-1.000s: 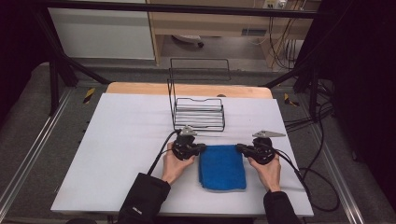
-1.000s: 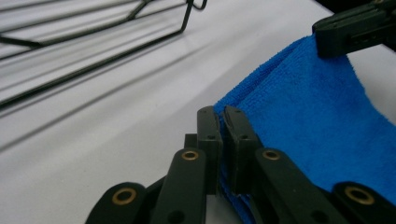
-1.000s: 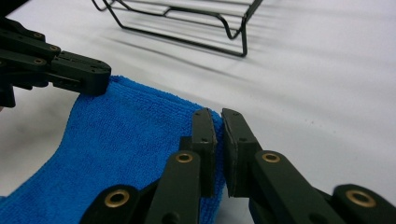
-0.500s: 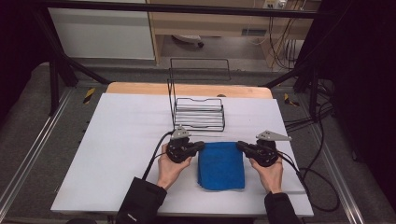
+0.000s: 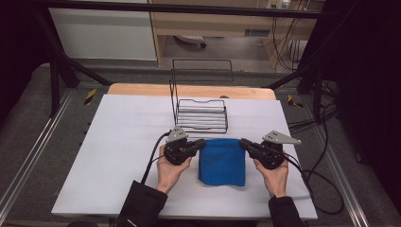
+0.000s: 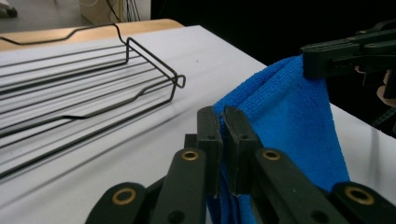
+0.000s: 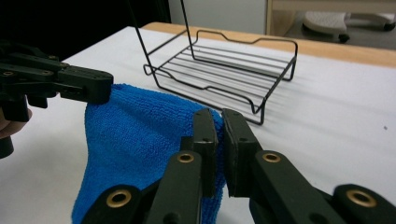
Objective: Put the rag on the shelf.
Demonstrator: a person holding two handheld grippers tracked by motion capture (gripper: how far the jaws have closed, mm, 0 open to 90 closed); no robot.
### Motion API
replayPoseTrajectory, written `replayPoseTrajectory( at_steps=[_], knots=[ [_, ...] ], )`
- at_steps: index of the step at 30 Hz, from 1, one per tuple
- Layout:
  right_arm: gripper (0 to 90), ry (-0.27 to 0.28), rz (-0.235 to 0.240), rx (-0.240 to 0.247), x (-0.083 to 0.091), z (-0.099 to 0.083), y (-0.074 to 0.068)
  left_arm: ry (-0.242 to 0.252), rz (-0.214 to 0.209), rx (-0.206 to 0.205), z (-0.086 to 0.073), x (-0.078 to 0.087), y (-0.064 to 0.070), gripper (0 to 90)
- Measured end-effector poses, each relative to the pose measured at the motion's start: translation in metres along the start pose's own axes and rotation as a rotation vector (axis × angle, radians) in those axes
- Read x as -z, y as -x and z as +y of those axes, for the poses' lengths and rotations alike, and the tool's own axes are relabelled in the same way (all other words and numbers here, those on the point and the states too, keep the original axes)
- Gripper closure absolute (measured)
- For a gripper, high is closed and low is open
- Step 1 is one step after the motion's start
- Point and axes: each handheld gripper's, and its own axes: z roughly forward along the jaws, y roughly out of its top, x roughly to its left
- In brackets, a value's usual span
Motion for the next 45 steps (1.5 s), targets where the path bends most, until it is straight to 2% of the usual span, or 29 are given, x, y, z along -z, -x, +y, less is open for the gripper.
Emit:
replayPoseTrajectory(
  at_steps=[12,20,32,39,45],
  knots=[
    [85.3,0.078,-0.007,0.049,0.012,0.014,-0.010,0.072,-0.006,-0.019,0.016,0.016,0.008,85.7],
    [85.3,0.141,-0.023,0.080,0.021,0.026,-0.018,0.120,0.003,-0.051,0.029,0.026,0.013,85.7],
    [85.3,0.228,-0.047,0.133,0.029,0.045,-0.035,0.194,0.015,-0.068,0.046,0.041,0.014,85.7],
    [85.3,0.263,-0.056,0.146,0.030,0.054,-0.040,0.235,0.022,-0.079,0.056,0.050,0.014,85.7],
    [85.3,0.314,-0.051,0.149,0.031,0.065,-0.045,0.266,0.028,-0.090,0.066,0.057,0.013,85.7]
  ],
)
